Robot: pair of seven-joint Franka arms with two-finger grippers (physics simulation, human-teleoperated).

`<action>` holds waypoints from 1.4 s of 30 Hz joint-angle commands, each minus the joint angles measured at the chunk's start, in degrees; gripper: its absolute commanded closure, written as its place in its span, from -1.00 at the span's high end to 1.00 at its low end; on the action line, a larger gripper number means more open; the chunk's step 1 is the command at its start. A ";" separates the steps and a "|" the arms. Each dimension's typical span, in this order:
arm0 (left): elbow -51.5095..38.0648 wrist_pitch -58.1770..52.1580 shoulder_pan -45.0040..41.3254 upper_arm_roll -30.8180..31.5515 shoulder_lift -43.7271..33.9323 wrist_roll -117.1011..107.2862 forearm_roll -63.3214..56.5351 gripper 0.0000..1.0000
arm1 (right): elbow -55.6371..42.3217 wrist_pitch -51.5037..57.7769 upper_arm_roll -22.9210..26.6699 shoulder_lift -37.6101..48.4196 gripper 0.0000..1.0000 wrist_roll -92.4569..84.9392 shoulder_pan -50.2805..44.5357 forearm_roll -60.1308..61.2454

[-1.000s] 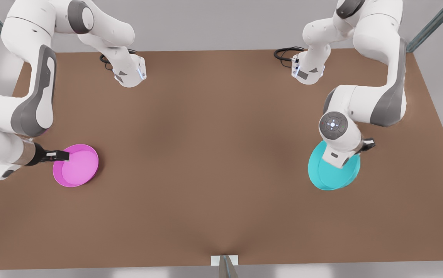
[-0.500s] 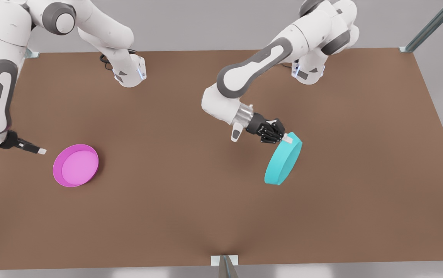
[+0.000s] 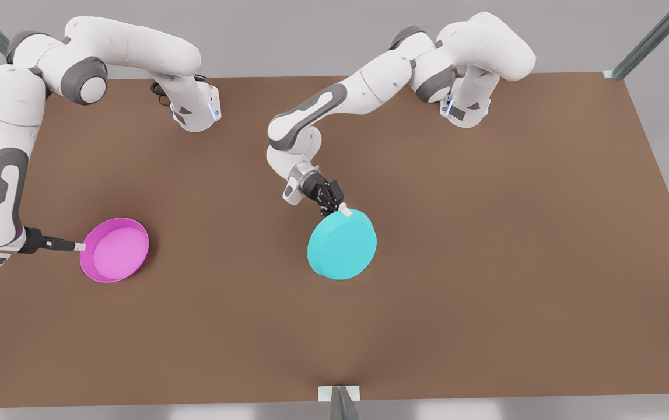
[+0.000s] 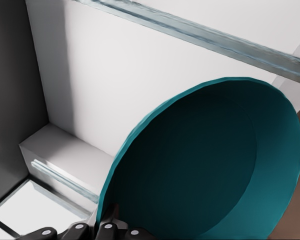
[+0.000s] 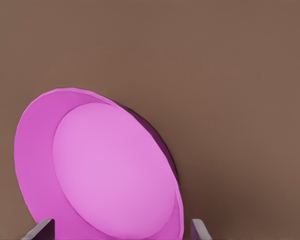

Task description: Flip the blue plate over with the left arm, and stack the pink plate on top of the blue plate with the right arm

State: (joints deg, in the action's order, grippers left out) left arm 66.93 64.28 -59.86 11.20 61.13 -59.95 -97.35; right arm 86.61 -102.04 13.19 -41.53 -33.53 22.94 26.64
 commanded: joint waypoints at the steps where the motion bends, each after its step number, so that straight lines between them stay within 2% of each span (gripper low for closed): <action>1: 0.05 0.06 -0.35 -0.04 0.66 -0.34 1.99 -0.57 | 0.05 0.00 0.00 -0.39 1.00 -0.04 0.00 -0.01; 5: -0.48 0.15 -2.28 -0.12 4.79 -3.42 1.99 -0.57 | 0.31 -2.72 0.00 -1.36 1.00 -0.04 0.09 -0.80; 6: -2.94 0.23 -2.72 -0.04 6.64 -4.12 1.99 -0.57 | 0.40 -2.99 0.00 -2.07 1.00 -0.04 0.09 -0.80; 11: -3.82 2.52 -6.67 0.40 8.04 -9.66 2.95 -0.57 | 0.40 -5.80 -0.27 -3.30 1.00 -0.04 0.00 -0.62; 12: -3.82 2.52 -7.81 0.40 8.04 -9.75 3.57 -0.57 | 0.49 -5.80 -0.27 -3.30 0.75 -0.04 0.00 -0.62; 13: -3.73 2.52 -9.05 0.31 8.04 -9.75 4.71 -0.57 | 0.49 -5.45 -0.27 -3.30 0.14 -0.04 0.00 -0.71; 14: -3.65 2.52 -9.31 0.31 8.13 -9.66 4.89 -0.57 | 0.49 -5.27 -0.27 -3.30 -0.21 -0.57 0.00 -0.80; 15: -3.56 2.52 -9.58 0.31 8.04 -9.49 5.77 -0.57 | 0.40 -5.19 -0.27 -3.21 -0.25 -1.18 0.00 -0.97; 16: -3.47 2.61 -9.93 0.31 8.04 -8.96 5.95 -0.08 | 0.31 -5.71 -0.44 -3.21 -0.25 -3.47 0.00 -2.12; 17: -3.12 2.52 -10.28 0.31 7.96 -8.69 6.74 1.00 | 0.31 -5.71 -0.44 -3.21 -0.25 -3.38 -0.17 -2.12; 20: -3.64 2.96 -10.45 1.46 7.43 -8.69 9.55 1.00 | 0.13 -5.71 -0.44 -3.21 -0.17 -3.47 -0.52 -2.12; 21: -3.73 4.01 -10.45 1.55 7.34 -9.57 10.95 1.00 | 0.22 -5.71 -0.44 -3.30 0.00 -3.47 -0.52 -2.12; 22: -3.82 5.85 -10.45 1.98 7.25 -12.47 11.66 1.00 | 0.22 -5.71 -0.44 -3.30 0.03 -3.47 -0.44 -2.12; 24: -3.82 10.07 -10.37 2.07 6.81 -20.64 14.29 1.00 | 0.13 -5.80 -0.44 -3.30 0.03 -3.55 -0.52 -2.12; 27: -3.82 15.87 -10.37 2.07 4.53 -30.65 24.92 1.00 | 0.05 -5.80 -0.44 -3.65 0.04 -3.64 -0.52 -2.21; 33: -3.91 35.30 -8.96 2.16 2.34 -60.62 25.63 1.00 | -0.04 -7.56 -0.44 -4.18 0.04 -3.82 -0.61 -2.29; 35: -4.88 38.11 -7.64 2.07 -3.99 -60.99 33.19 1.00 | -0.04 -7.56 -0.44 -4.18 0.04 -4.17 -0.70 -2.29; 39: -4.35 37.77 -3.25 1.81 -14.36 -54.23 46.28 1.00 | -0.04 -7.56 -0.44 -4.09 -0.15 -5.49 -0.70 -2.21; 40: 0.91 38.38 4.29 1.72 -24.11 -44.40 56.91 1.00 | -0.04 -7.56 -0.44 -4.18 -0.16 -5.49 -0.70 -2.21; 42: 5.41 36.53 15.27 1.63 -30.88 -24.91 65.08 1.00 | -0.04 -7.56 -0.44 -4.18 -0.19 -5.49 -0.70 -2.21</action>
State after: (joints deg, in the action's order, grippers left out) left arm 72.53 100.66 -39.82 12.38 27.74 -77.13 -43.89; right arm 86.57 -109.60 12.74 -45.71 -39.02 22.24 24.48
